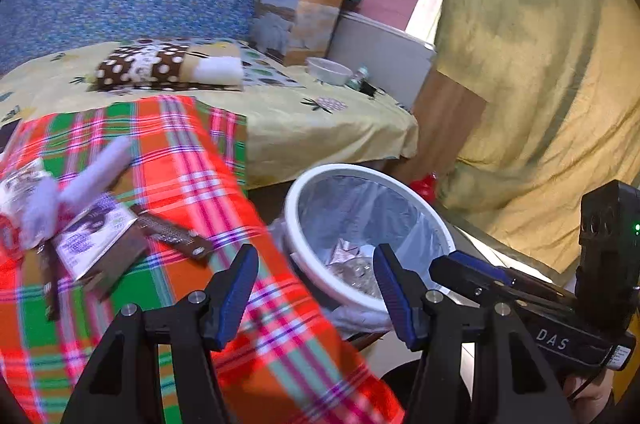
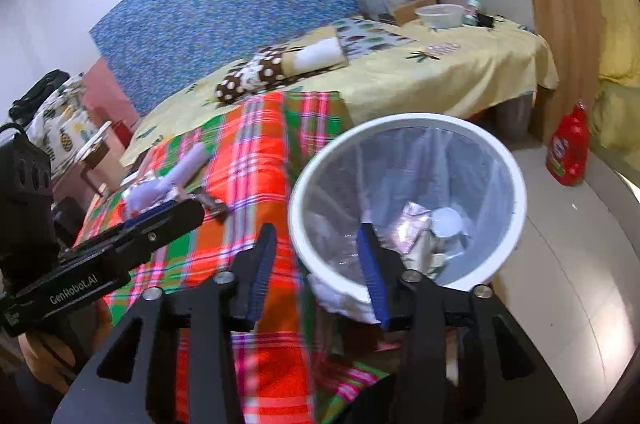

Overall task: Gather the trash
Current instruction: 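Move both tools back toward the remaining trash on the bed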

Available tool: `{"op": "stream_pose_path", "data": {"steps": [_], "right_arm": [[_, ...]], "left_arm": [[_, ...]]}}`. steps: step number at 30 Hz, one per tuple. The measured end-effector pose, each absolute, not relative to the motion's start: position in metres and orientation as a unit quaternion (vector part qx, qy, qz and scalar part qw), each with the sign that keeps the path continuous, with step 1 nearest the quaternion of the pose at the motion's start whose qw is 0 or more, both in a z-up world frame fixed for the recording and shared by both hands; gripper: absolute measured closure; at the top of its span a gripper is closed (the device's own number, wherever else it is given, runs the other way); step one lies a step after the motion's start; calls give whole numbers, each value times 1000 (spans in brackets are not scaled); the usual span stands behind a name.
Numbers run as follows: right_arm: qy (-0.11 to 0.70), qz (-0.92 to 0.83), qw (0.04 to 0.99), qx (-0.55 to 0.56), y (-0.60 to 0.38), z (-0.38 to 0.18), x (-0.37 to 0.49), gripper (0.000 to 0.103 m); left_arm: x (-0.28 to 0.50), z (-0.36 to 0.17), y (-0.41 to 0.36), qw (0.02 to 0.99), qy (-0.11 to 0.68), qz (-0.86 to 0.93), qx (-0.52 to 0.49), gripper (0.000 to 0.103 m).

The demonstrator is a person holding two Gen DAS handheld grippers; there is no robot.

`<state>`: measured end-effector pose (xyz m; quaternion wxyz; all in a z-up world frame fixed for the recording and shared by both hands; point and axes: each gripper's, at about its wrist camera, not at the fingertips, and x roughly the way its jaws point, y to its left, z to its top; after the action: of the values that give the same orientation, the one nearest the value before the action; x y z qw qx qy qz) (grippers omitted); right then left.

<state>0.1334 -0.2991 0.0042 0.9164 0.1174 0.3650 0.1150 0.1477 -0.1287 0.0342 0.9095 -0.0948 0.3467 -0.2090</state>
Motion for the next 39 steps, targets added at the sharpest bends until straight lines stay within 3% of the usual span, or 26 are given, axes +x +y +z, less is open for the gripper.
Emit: {"op": "stream_pose_path", "data": {"steps": [20,39], "right_arm": [[373,193,905,62,-233,3,136,57],[395,211,894,31,-212,-10,169,57]], "left_arm": [[107,28,-37,923,345,-130,-111,43],[181,10,-8,928,343,-130,-71,43]]}}
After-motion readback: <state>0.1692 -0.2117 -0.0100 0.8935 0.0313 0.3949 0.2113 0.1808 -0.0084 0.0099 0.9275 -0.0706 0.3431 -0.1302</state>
